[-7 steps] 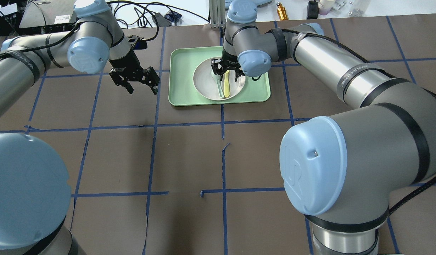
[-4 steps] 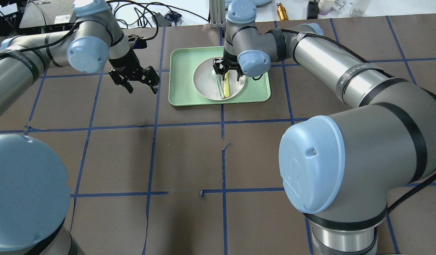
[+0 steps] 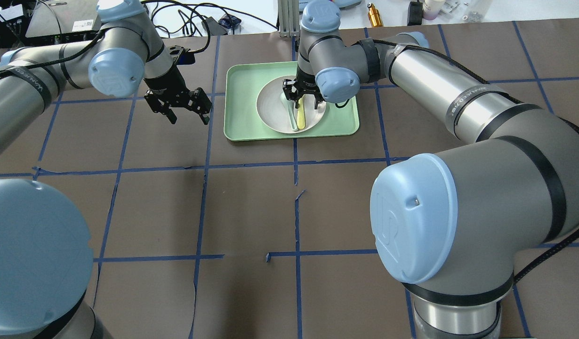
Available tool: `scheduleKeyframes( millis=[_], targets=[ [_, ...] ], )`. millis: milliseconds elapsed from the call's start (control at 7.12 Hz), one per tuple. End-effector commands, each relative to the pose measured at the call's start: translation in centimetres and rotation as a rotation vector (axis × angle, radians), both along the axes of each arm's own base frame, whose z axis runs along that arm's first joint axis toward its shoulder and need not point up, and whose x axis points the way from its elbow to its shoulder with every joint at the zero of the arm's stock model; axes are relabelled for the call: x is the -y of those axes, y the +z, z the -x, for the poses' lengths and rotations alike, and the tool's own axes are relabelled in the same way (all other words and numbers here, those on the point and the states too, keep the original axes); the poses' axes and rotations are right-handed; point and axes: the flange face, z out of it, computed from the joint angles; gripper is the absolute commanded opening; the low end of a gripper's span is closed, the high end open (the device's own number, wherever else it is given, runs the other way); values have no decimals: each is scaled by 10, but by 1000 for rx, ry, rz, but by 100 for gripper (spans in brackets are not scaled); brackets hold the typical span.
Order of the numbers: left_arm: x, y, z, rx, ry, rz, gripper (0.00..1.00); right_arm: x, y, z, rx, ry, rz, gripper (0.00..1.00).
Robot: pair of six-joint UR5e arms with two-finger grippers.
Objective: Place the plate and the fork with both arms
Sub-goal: 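Close the right gripper on the yellow fork's handle and lift it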
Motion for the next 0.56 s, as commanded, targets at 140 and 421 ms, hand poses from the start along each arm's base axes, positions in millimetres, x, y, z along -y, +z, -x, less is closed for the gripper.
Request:
scheduleKeyframes(
  millis=[140, 421],
  targets=[
    [0, 2, -1, 2, 1, 3, 100, 0, -2, 0, 4, -11, -6, 16],
    [0, 6, -1, 2, -1, 11, 100, 0, 0, 0, 5, -33, -6, 0]
  ],
)
